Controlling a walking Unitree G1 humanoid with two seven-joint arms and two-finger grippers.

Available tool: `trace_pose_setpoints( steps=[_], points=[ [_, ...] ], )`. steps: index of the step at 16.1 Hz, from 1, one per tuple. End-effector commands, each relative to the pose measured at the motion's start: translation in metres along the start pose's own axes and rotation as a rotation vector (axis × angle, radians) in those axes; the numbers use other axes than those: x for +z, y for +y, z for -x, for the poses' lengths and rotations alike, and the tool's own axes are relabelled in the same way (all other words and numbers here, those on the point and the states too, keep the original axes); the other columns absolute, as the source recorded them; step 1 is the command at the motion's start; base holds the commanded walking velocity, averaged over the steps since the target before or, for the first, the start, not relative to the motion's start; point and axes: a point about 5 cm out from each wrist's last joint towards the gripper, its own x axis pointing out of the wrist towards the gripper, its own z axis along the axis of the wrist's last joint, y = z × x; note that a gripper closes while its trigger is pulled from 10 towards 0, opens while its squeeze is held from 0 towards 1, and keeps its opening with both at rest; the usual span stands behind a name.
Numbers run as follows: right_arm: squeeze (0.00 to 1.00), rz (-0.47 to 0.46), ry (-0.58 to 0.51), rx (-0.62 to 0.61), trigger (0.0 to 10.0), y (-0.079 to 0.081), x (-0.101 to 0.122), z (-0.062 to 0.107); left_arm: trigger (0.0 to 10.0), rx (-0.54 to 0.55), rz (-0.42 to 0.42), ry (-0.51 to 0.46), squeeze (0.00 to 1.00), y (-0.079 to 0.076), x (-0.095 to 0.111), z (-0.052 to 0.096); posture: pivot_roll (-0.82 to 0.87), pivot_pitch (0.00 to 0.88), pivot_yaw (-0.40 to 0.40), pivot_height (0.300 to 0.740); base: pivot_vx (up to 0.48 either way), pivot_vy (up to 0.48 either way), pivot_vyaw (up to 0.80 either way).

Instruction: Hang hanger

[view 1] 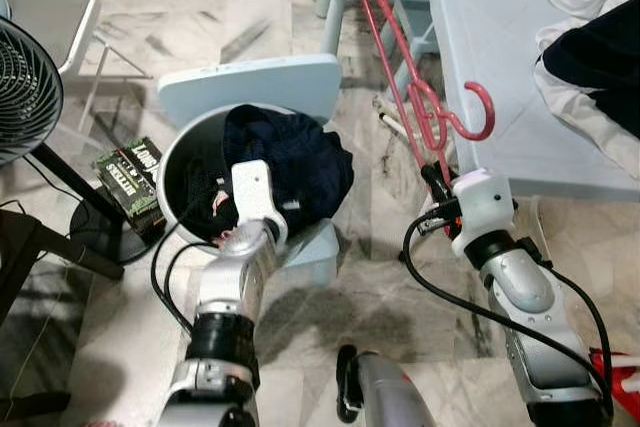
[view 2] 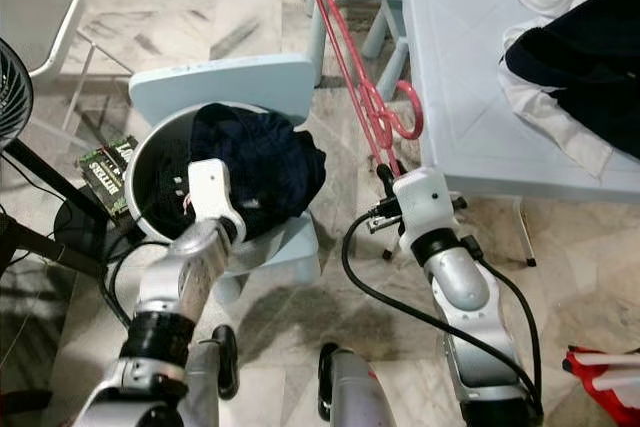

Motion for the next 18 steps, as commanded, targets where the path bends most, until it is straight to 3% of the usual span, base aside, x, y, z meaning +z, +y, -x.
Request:
trace_pose_setpoints(
  steps=[1, 3, 4, 5, 7, 12, 14, 18],
  points=[
    [0.00, 0.010, -0.011, 0.008, 10.0, 0.000, 0.003, 0.002, 10.0, -0.017, 0.001, 0.017, 0.00, -0.007, -0.004, 0.001, -0.10, 0.245, -0.047, 0.740, 0.000, 0.000, 0.00],
    [0.00, 0.014, -0.013, 0.009, 10.0, 0.000, 0.003, 0.001, 10.0, -0.036, -0.007, 0.058, 0.00, -0.009, -0.013, -0.003, -0.11, 0.242, -0.048, 0.740, 0.000, 0.000, 0.00],
    [0.00, 0.015, -0.012, 0.009, 10.0, 0.000, 0.003, 0.000, 8.4, -0.043, -0.001, 0.085, 0.00, -0.010, -0.018, -0.005, -0.11, 0.240, -0.048, 0.740, 0.000, 0.000, 0.00],
    [0.00, 0.016, -0.013, 0.011, 10.0, 0.000, 0.004, 0.000, 1.7, -0.049, -0.003, 0.110, 0.00, -0.011, -0.023, -0.006, -0.11, 0.239, -0.048, 0.740, 0.000, 0.000, 0.00],
    [0.00, 0.019, -0.015, 0.014, 10.0, 0.001, 0.004, 0.000, 0.0, -0.073, -0.046, 0.127, 0.00, -0.014, -0.029, -0.005, -0.11, 0.239, -0.047, 0.740, 0.000, 0.000, 0.00],
    [0.00, 0.023, -0.013, 0.016, 10.0, 0.001, 0.004, 0.000, 0.0, -0.133, -0.172, 0.153, 0.00, -0.018, -0.041, 0.004, -0.11, 0.239, -0.047, 0.740, 0.000, 0.000, 0.00],
    [0.00, 0.025, -0.012, 0.016, 10.0, 0.001, 0.003, 0.000, 0.0, -0.139, -0.216, 0.175, 0.00, -0.008, -0.047, 0.017, -0.10, 0.241, -0.045, 0.740, 0.000, 0.000, 0.00],
    [0.00, 0.023, -0.011, 0.016, 10.0, 0.001, 0.003, -0.001, 0.0, -0.050, -0.231, 0.155, 0.00, 0.016, -0.049, 0.038, -0.08, 0.243, -0.046, 0.740, 0.000, 0.000, 0.00]
  ],
)
